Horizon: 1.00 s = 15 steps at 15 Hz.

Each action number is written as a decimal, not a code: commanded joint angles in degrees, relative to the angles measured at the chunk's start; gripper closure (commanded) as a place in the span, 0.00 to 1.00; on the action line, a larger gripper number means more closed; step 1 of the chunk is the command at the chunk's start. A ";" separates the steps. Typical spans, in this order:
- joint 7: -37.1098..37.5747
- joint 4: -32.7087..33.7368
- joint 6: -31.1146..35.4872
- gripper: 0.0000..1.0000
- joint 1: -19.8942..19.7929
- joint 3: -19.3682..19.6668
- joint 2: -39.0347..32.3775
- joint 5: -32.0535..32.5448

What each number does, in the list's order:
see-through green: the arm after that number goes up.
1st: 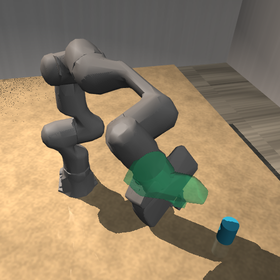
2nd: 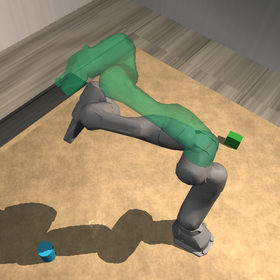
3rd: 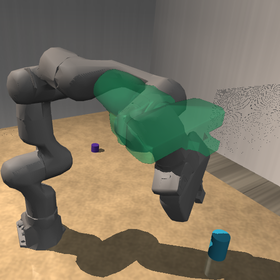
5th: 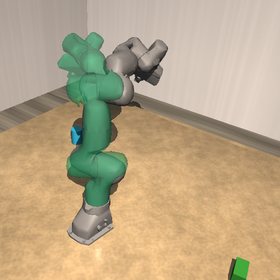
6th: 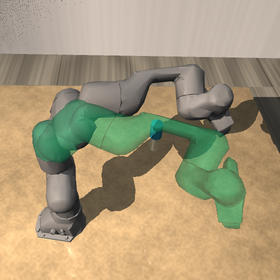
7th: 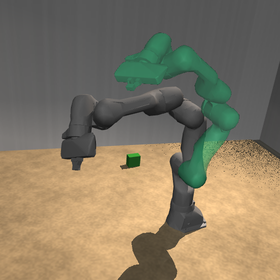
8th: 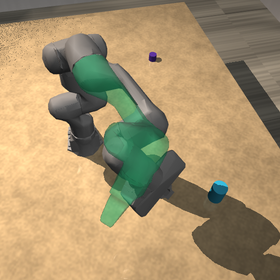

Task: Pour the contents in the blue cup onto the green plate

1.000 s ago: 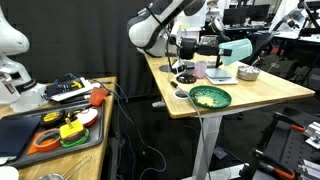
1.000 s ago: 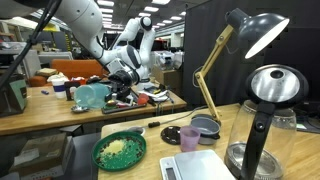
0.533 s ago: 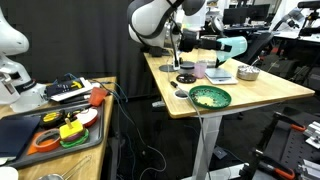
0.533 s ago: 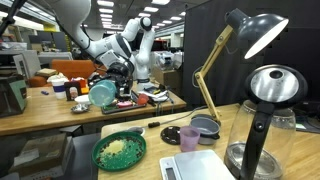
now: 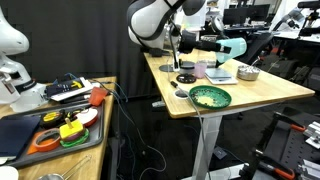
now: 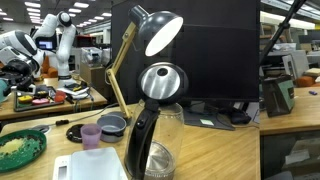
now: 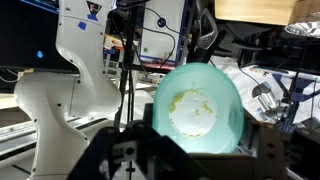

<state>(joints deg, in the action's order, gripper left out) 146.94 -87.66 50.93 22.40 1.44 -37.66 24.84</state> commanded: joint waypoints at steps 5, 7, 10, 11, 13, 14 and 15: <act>-4.90 -2.50 5.88 0.48 -0.95 -4.60 2.52 4.84; -6.10 -5.45 11.05 0.48 -0.98 -5.84 5.20 7.42; -6.23 -13.51 20.75 0.48 -2.36 -6.78 11.97 10.12; -6.22 -16.69 24.06 0.48 -2.94 -6.86 14.49 10.90; -6.49 -22.75 30.43 0.48 -4.35 -6.88 19.09 12.79; -6.67 -26.15 33.92 0.48 -5.26 -6.86 21.49 13.89; -6.83 -29.62 37.75 0.48 -6.38 -6.73 23.71 14.81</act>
<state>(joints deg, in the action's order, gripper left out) 141.33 -106.31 77.90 19.18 -3.87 -21.87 36.53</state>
